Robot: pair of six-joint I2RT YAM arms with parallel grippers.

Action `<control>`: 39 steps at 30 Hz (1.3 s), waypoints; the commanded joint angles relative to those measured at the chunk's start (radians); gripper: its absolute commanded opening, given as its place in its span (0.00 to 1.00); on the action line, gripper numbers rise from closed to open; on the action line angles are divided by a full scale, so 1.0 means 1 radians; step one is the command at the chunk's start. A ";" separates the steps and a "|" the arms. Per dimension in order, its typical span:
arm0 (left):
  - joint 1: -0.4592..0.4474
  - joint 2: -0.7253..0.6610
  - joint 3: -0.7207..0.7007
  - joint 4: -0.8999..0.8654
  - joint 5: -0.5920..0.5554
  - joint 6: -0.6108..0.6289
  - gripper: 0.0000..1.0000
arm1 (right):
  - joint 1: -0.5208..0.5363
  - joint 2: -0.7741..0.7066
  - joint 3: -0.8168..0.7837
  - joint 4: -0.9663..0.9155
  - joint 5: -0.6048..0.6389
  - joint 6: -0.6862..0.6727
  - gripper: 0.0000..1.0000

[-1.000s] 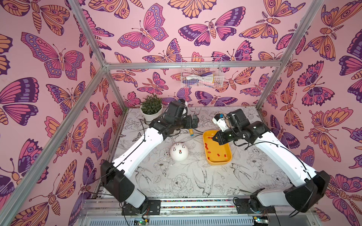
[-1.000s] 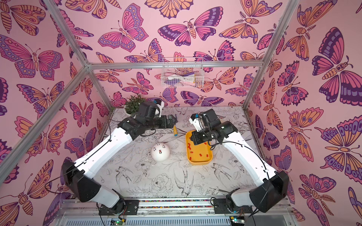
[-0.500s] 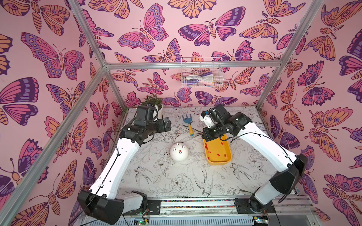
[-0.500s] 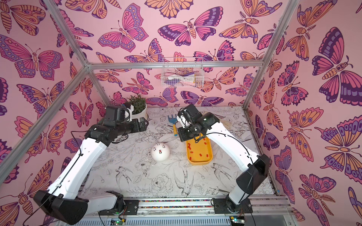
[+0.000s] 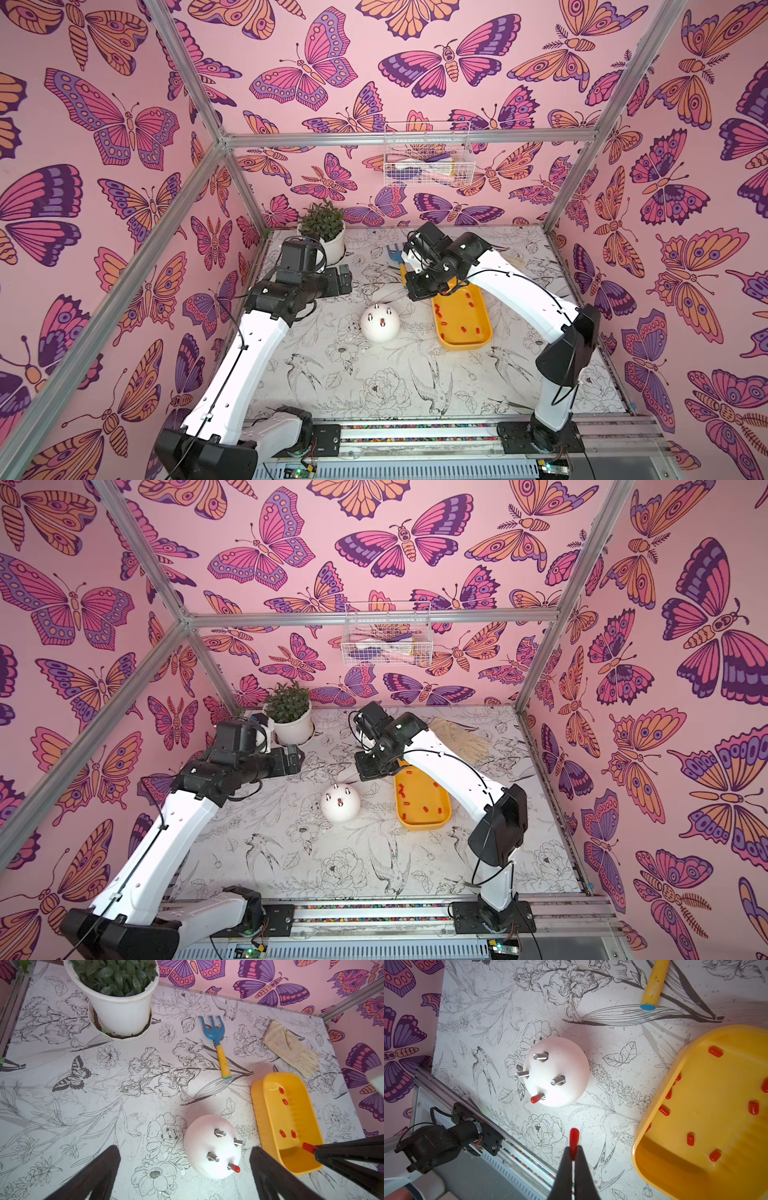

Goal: Cover the protruding screws with screw protection sleeves
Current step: Attach the screw protection sleeve to the screw.

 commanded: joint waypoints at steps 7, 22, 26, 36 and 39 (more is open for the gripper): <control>0.024 -0.034 -0.065 0.051 -0.005 0.016 1.00 | 0.014 0.097 0.112 -0.079 -0.028 0.028 0.06; 0.026 -0.036 -0.073 0.051 -0.034 0.025 1.00 | 0.035 0.180 0.167 -0.088 -0.079 0.038 0.06; 0.027 -0.036 -0.073 0.052 -0.029 0.025 1.00 | 0.040 0.198 0.187 -0.093 -0.086 0.036 0.06; 0.032 -0.040 -0.073 0.051 -0.026 0.024 1.00 | 0.045 0.225 0.206 -0.103 -0.097 0.027 0.06; 0.033 -0.042 -0.073 0.052 -0.024 0.023 1.00 | 0.045 0.230 0.206 -0.103 -0.098 0.025 0.06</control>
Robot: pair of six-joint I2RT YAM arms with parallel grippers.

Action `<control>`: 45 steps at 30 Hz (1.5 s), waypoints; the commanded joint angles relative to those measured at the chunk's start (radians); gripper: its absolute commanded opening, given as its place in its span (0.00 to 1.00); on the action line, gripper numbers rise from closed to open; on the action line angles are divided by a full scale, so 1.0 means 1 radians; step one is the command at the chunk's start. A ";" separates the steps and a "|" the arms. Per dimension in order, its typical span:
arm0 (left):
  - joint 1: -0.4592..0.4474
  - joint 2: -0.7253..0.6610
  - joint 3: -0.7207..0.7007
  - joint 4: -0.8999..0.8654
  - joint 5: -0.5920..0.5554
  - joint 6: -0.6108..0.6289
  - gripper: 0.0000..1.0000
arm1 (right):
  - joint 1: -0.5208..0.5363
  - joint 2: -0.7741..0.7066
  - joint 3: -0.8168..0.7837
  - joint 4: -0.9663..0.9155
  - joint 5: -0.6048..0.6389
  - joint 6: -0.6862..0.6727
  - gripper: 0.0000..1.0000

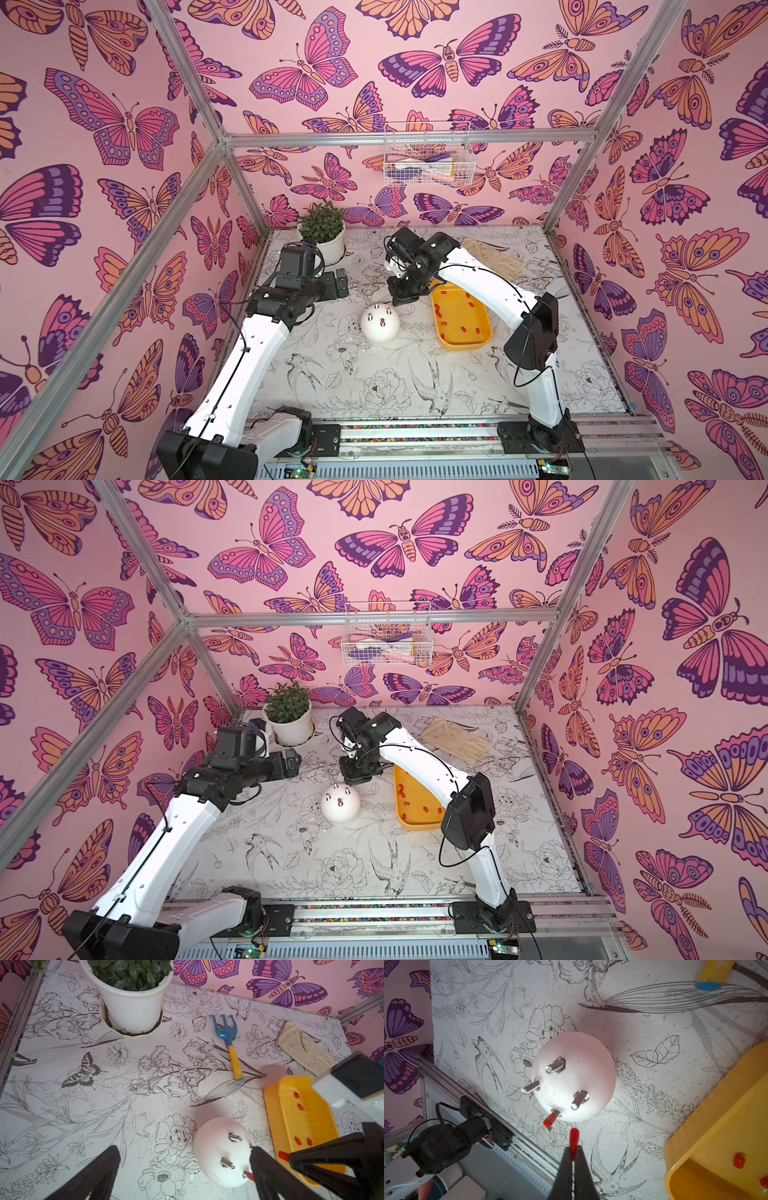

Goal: Cover the protruding screws with screw protection sleeves
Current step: Attach the screw protection sleeve to the screw.

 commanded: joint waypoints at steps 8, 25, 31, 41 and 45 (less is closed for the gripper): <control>0.014 -0.024 -0.012 0.005 -0.005 0.014 1.00 | 0.008 0.037 0.034 -0.032 -0.014 -0.004 0.06; 0.017 -0.029 -0.012 0.005 -0.004 0.014 1.00 | 0.012 0.073 0.062 -0.034 -0.030 -0.010 0.06; 0.018 -0.032 -0.012 0.005 -0.003 0.014 1.00 | 0.011 0.074 0.062 -0.035 -0.027 -0.010 0.05; 0.018 -0.034 -0.012 0.006 -0.003 0.014 1.00 | 0.012 0.080 0.066 -0.035 -0.021 -0.011 0.05; 0.018 -0.034 -0.012 0.006 -0.002 0.014 1.00 | 0.011 0.086 0.075 -0.039 -0.022 -0.013 0.05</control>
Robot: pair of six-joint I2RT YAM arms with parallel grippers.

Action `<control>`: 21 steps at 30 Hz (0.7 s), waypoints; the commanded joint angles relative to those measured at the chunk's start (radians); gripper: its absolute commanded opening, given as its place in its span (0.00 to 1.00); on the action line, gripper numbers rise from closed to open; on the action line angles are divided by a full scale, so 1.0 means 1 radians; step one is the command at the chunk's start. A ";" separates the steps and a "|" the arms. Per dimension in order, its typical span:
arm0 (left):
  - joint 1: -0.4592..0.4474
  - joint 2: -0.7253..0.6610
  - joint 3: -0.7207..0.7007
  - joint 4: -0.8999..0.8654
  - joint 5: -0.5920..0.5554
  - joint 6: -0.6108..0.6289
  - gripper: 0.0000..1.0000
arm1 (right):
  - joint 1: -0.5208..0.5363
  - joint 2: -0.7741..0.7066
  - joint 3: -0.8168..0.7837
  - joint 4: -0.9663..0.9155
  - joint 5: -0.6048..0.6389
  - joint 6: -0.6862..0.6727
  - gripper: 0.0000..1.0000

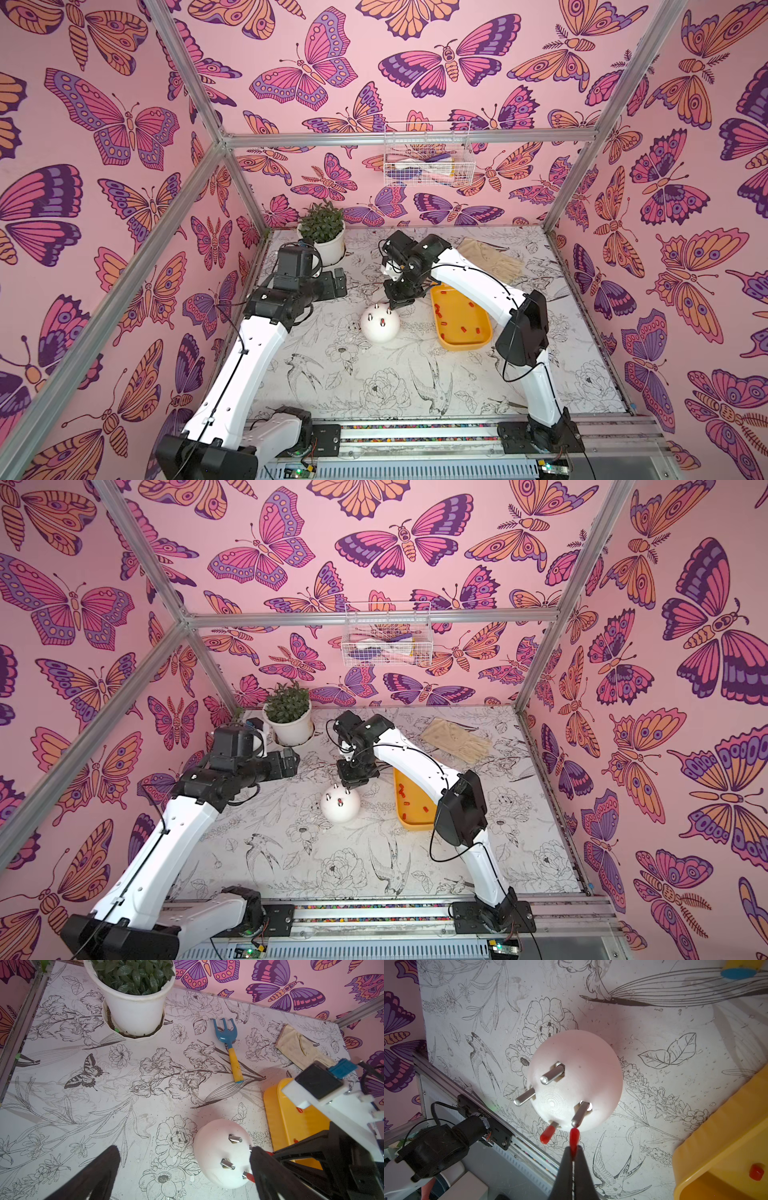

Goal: Cover the protruding screws with screw protection sleeves
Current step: Attach the screw protection sleeve to the screw.

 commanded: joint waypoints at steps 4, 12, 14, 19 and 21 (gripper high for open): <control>0.008 -0.023 -0.012 0.003 0.000 0.014 1.00 | 0.010 0.025 0.040 -0.031 0.005 -0.011 0.06; 0.008 -0.027 -0.012 0.003 -0.002 0.016 1.00 | 0.009 0.027 0.040 -0.038 0.007 -0.011 0.05; 0.008 -0.029 -0.012 0.004 -0.002 0.016 1.00 | 0.009 0.030 0.040 -0.039 0.005 -0.012 0.06; 0.009 -0.029 -0.012 0.005 -0.002 0.016 1.00 | 0.009 0.033 0.039 -0.042 0.007 -0.012 0.05; 0.009 -0.029 -0.012 0.004 -0.001 0.016 1.00 | 0.009 0.033 0.039 -0.042 0.007 -0.015 0.05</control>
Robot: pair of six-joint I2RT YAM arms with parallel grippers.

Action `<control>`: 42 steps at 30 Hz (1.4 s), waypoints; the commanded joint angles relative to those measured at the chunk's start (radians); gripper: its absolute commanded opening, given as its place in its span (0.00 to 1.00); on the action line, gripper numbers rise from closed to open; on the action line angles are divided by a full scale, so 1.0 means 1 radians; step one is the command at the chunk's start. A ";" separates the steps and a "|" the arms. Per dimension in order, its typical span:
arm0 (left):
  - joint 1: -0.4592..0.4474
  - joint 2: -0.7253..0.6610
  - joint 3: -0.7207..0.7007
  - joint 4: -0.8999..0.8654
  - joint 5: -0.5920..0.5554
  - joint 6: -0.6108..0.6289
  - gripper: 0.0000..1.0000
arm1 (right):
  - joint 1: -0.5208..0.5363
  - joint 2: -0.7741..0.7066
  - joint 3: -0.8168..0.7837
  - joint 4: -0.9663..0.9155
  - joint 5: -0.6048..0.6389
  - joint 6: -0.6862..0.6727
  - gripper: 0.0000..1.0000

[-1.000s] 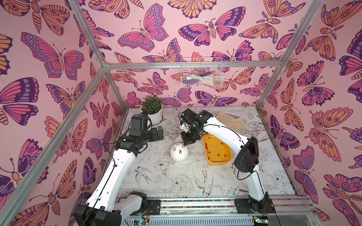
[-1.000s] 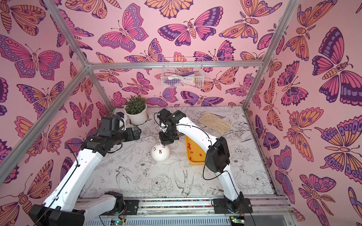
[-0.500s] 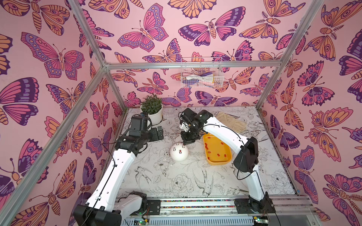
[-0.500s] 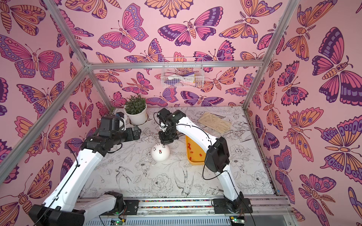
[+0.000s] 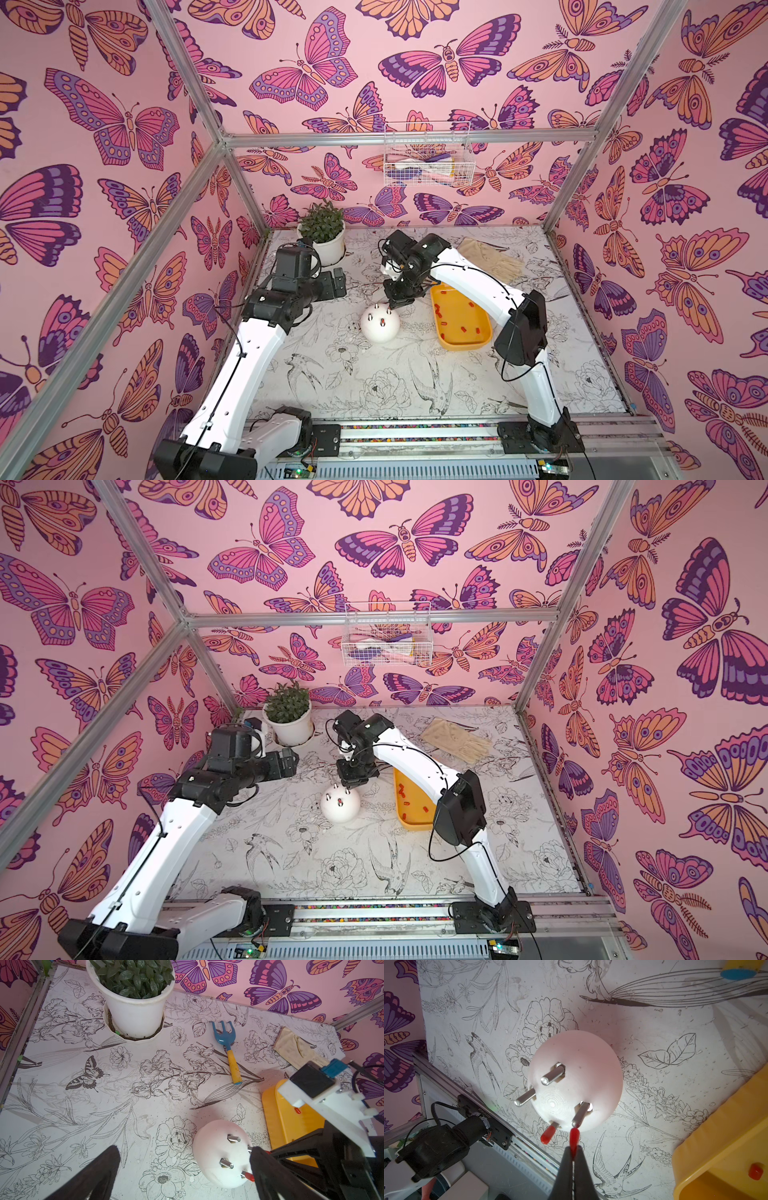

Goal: Cover the protruding screws with screw protection sleeves
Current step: Attach the screw protection sleeve to the screw.

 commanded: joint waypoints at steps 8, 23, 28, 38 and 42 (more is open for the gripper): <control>0.009 -0.013 -0.012 0.003 0.000 0.016 1.00 | 0.009 0.026 0.025 -0.026 0.004 -0.014 0.05; 0.010 -0.013 -0.012 0.004 0.001 0.016 1.00 | 0.008 0.038 0.041 -0.027 -0.001 -0.017 0.05; 0.012 -0.013 -0.012 0.005 0.000 0.016 1.00 | 0.008 0.044 0.049 -0.031 -0.002 -0.019 0.05; 0.012 -0.013 -0.012 0.004 0.002 0.017 1.00 | 0.007 0.053 0.052 -0.034 -0.004 -0.023 0.05; 0.013 -0.015 -0.012 0.005 0.003 0.017 1.00 | 0.007 0.059 0.057 -0.038 -0.007 -0.024 0.05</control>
